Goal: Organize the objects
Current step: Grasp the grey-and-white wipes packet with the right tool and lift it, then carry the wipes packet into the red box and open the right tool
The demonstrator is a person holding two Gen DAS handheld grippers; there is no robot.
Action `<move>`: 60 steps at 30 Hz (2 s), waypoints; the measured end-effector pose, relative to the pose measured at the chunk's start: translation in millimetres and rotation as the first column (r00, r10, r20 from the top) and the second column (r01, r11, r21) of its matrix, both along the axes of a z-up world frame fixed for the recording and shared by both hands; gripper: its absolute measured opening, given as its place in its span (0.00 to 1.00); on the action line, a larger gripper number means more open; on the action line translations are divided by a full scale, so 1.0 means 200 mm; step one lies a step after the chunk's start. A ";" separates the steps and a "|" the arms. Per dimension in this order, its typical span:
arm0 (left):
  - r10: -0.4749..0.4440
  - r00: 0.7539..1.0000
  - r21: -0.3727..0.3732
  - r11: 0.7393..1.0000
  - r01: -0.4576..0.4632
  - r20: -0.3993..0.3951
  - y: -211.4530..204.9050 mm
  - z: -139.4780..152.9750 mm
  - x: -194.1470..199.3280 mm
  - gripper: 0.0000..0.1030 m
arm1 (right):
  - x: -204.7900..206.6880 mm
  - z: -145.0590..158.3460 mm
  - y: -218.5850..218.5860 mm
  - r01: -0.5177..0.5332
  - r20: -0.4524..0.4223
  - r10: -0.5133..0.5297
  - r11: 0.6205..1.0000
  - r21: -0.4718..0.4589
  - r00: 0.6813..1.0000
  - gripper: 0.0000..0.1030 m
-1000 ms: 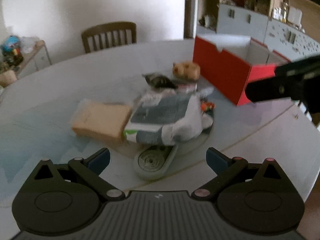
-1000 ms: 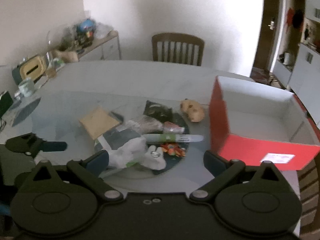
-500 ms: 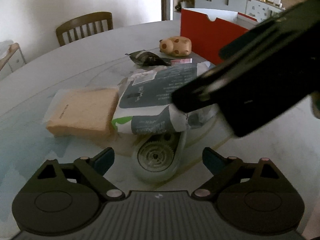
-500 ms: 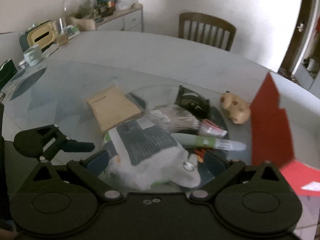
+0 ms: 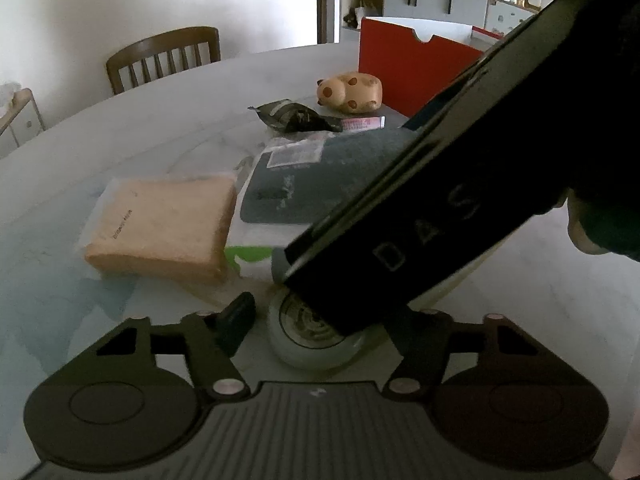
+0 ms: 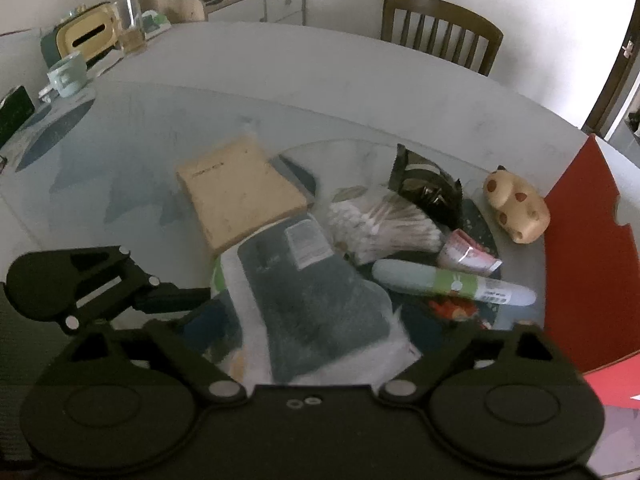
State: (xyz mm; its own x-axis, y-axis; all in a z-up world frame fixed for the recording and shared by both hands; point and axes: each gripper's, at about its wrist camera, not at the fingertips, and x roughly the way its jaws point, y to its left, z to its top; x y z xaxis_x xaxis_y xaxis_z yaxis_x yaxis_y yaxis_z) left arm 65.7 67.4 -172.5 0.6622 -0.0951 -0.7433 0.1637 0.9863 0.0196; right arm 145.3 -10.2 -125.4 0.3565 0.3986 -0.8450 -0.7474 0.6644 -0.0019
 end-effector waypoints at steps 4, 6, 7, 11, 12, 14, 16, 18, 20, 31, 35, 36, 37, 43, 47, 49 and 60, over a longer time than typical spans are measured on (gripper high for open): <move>-0.029 1.000 0.003 1.000 0.029 0.006 0.00 0.00 0.00 0.54 | 0.00 0.00 0.00 0.023 -0.011 -0.023 1.000 -0.004 1.000 0.65; -0.037 0.999 0.001 0.999 0.037 0.004 0.01 0.00 0.00 0.54 | 0.00 0.01 -0.01 0.033 -0.023 -0.033 0.999 0.005 0.999 0.52; -0.041 0.999 0.000 0.999 0.041 0.003 0.01 0.00 0.00 0.54 | 0.01 0.02 -0.02 0.040 -0.031 -0.039 0.999 0.017 0.999 0.48; -0.060 0.998 -0.002 0.998 0.060 -0.005 0.02 0.01 -0.01 0.53 | 0.02 0.06 -0.06 0.081 -0.078 -0.076 0.995 0.064 0.994 0.23; -0.065 0.998 -0.004 0.998 0.065 -0.005 0.03 0.01 -0.01 0.53 | 0.02 0.07 -0.06 0.090 -0.088 -0.083 0.993 0.072 0.993 0.19; -0.072 0.997 -0.013 0.997 0.072 -0.008 0.04 0.01 -0.01 0.53 | 0.01 0.08 -0.06 0.108 -0.079 -0.103 0.991 0.072 0.992 0.15; -0.077 0.997 -0.027 0.997 0.077 -0.015 0.05 0.01 -0.01 0.53 | -0.01 0.10 -0.07 0.132 -0.081 -0.125 0.987 0.088 0.989 0.12; -0.082 0.997 -0.041 0.996 0.081 -0.015 0.06 0.02 -0.01 0.53 | -0.01 0.14 -0.10 0.167 -0.076 -0.159 0.980 0.104 0.984 0.11; -0.086 0.996 -0.048 0.995 0.086 -0.008 0.08 0.04 -0.02 0.53 | -0.02 0.17 -0.14 0.201 -0.078 -0.192 0.972 0.122 0.978 0.11; -0.089 0.996 -0.101 0.991 0.091 0.017 0.12 0.15 -0.05 0.53 | -0.03 0.34 -0.42 0.373 -0.048 -0.370 0.911 0.177 0.928 0.11; -0.078 0.997 -0.107 0.991 0.080 0.026 0.13 0.21 -0.05 0.53 | -0.03 0.39 -0.52 0.410 -0.032 -0.412 0.891 0.196 0.911 0.11; -0.075 0.997 -0.111 0.991 0.078 0.031 0.13 0.23 -0.05 0.53 | -0.03 0.41 -0.54 0.416 -0.027 -0.419 0.887 0.203 0.907 0.11; -0.075 0.997 -0.113 0.991 0.079 0.036 0.13 0.25 -0.05 0.53 | -0.02 0.43 -0.57 0.422 -0.021 -0.427 0.882 0.212 0.904 0.11; -0.084 0.992 -0.077 0.993 0.091 0.093 0.07 0.37 0.02 0.53 | 0.10 0.49 -0.74 0.435 0.004 -0.451 0.863 0.256 0.892 0.11; -0.079 0.986 -0.059 0.994 0.088 0.144 0.02 0.49 0.11 0.53 | 0.20 0.54 -0.85 0.431 0.007 -0.453 0.854 0.291 0.892 0.11; -0.078 0.983 -0.054 0.995 0.088 0.166 -0.01 0.55 0.16 0.53 | 0.24 0.56 -0.90 0.427 0.020 -0.454 0.852 0.303 0.891 0.11; -0.123 0.971 0.003 0.992 0.125 0.206 -0.39 0.77 0.51 0.53 | 0.49 0.53 -1.16 0.429 0.052 -0.464 0.852 0.301 0.884 0.11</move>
State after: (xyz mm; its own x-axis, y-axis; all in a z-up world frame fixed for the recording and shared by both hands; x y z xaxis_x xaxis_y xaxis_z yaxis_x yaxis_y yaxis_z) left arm 167.7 -10.6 -19.1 0.7829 -0.1927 -0.5916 0.2783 0.9589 0.0560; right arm 244.3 -242.8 -19.9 0.6420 0.3801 -0.6659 -0.3755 0.9131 0.1591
